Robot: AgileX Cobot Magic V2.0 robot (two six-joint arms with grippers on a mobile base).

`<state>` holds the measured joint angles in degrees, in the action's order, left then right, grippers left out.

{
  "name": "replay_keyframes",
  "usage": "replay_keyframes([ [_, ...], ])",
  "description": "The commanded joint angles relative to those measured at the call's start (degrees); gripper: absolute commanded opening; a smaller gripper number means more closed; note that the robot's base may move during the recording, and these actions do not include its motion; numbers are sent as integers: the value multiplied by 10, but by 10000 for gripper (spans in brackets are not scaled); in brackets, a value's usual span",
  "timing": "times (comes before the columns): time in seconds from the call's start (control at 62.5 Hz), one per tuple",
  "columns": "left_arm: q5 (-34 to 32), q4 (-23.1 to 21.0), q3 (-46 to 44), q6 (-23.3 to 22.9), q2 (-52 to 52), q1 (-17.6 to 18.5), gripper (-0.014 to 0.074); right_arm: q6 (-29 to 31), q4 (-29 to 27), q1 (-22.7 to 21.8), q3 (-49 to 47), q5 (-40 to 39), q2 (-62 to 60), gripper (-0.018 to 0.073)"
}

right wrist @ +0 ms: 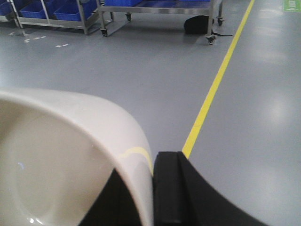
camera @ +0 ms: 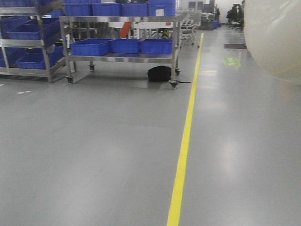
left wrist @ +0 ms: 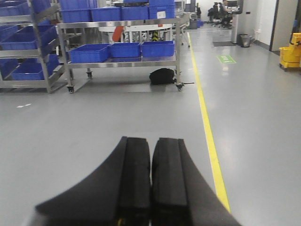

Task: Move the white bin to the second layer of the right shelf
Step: 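Drive the base away from the table holding the bin in the right gripper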

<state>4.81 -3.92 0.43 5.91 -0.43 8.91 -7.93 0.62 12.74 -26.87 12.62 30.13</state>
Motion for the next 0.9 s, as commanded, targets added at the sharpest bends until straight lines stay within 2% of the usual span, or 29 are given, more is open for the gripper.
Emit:
replay_keyframes([
  [0.0, -48, -3, 21, -2, -8, 2, 85, 3, -1, -3, -18, -60, 5, 56],
  [0.88, -48, -3, 21, -2, -8, 2, 85, 3, -1, -3, -18, -60, 5, 56],
])
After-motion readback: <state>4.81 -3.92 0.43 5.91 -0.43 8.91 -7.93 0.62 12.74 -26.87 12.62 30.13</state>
